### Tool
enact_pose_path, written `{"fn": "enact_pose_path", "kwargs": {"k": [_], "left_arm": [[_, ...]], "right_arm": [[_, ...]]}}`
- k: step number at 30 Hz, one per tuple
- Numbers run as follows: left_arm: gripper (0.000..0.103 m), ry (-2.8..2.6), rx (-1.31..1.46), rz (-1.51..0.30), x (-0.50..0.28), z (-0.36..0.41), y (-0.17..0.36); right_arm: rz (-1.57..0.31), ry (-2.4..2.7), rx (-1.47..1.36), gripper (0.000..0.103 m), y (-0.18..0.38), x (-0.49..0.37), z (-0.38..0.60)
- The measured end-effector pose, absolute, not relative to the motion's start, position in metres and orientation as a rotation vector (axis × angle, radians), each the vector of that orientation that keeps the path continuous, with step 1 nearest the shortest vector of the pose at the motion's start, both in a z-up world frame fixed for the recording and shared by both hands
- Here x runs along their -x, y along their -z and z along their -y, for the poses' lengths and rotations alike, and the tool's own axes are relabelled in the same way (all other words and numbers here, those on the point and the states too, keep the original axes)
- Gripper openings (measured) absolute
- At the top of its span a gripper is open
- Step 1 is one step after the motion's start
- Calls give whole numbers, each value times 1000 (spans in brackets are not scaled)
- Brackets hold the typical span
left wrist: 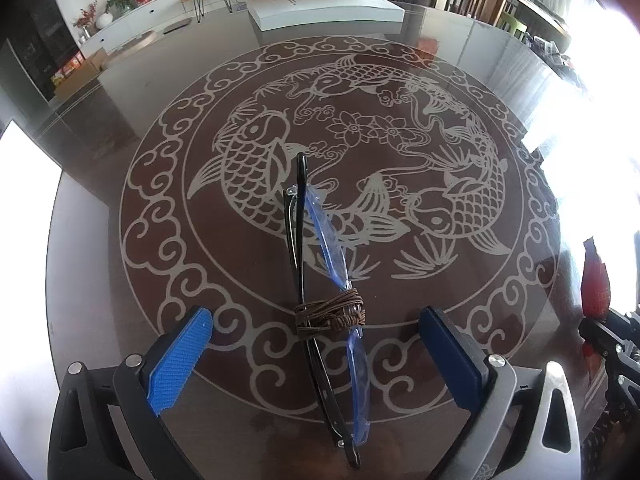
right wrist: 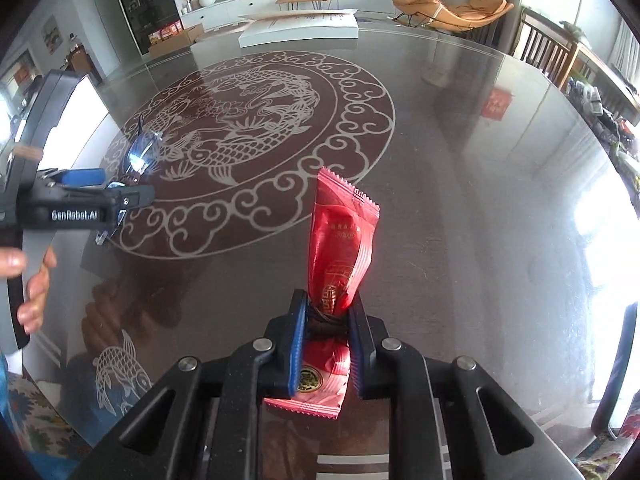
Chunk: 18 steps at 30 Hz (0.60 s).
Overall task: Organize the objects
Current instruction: 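Grasp the glasses with left tool while right tool grasps the red candy packet, then carry glasses and red packet into the white box and open both tools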
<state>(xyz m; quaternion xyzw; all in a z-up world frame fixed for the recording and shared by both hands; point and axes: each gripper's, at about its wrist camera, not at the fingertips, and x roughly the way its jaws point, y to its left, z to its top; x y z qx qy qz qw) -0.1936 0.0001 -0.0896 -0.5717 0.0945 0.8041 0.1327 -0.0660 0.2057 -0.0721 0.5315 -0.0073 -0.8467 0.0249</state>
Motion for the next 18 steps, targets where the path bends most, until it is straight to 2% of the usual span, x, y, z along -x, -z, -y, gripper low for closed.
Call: {"fn": "enact_pose_path", "kwargs": {"k": [4, 5, 6, 7, 10, 13, 18], "left_arm": [[102, -2286, 1654, -320, 193, -1, 90], [78, -2296, 1585, -336, 188, -2, 85], [35, -2300, 1526, -353, 184, -4, 79], [26, -2296, 1500, -361, 180, -5, 76], [26, -2298, 1442, -325, 167, -2, 77], [26, -2319, 1378, -208, 148, 12, 68], [26, -2398, 1234, -17, 95, 57, 23]], "right_arm": [[41, 2611, -1653, 21, 75, 67, -208], [42, 2615, -1653, 21, 74, 67, -209], [36, 2615, -1656, 21, 74, 68, -208], [24, 2623, -1658, 20, 73, 67, -208], [47, 2642, -1649, 20, 72, 65, -212], [101, 2660, -1615, 20, 65, 64, -215], [264, 2605, -1515, 20, 38, 57, -218]]}}
